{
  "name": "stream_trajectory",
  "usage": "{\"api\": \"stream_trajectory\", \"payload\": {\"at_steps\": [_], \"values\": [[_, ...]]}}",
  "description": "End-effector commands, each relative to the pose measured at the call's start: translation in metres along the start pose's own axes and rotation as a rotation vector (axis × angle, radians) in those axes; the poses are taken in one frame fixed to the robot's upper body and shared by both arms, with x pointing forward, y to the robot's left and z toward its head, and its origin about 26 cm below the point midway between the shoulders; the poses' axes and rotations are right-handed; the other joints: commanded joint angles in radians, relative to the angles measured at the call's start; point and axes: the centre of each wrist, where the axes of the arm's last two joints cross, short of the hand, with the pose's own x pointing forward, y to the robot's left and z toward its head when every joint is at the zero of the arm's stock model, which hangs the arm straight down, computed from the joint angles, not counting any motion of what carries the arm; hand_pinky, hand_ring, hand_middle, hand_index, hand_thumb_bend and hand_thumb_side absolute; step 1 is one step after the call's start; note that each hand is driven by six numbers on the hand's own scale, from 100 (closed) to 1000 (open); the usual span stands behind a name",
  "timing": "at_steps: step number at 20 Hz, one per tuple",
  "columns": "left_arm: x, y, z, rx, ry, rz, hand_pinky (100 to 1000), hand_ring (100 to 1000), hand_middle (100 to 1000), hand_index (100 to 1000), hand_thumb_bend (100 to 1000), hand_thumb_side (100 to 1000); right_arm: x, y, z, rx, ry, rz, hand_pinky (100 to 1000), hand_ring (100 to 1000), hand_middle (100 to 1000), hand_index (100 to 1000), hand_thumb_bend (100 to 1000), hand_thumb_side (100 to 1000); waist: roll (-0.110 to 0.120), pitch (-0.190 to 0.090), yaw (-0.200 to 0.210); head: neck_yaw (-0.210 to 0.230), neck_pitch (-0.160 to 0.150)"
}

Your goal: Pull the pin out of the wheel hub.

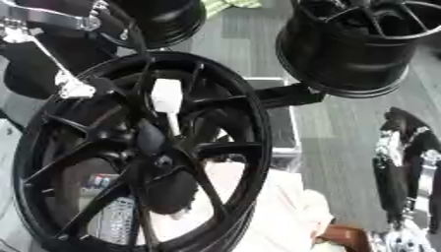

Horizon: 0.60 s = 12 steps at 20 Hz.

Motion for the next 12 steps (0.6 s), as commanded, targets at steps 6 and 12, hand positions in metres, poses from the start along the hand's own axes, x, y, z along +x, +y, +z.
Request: {"api": "stream_trajectory", "payload": {"at_steps": [6, 12], "values": [[-0.004, 0.008, -0.006, -0.006, 0.041, -0.046, 860, 862, 795, 914, 325, 803, 0.003, -0.002, -0.002, 0.005, -0.011, -0.002, 887, 837, 680, 750, 100, 722, 0.0, -0.016, -0.001, -0.004, -0.006], [-0.005, 0.006, -0.015, -0.022, 0.064, -0.056, 854, 856, 787, 914, 356, 811, 0.004, -0.001, -0.003, 0.005, -0.011, -0.004, 887, 836, 679, 749, 100, 722, 0.001, -0.016, -0.003, -0.006, -0.004]]}}
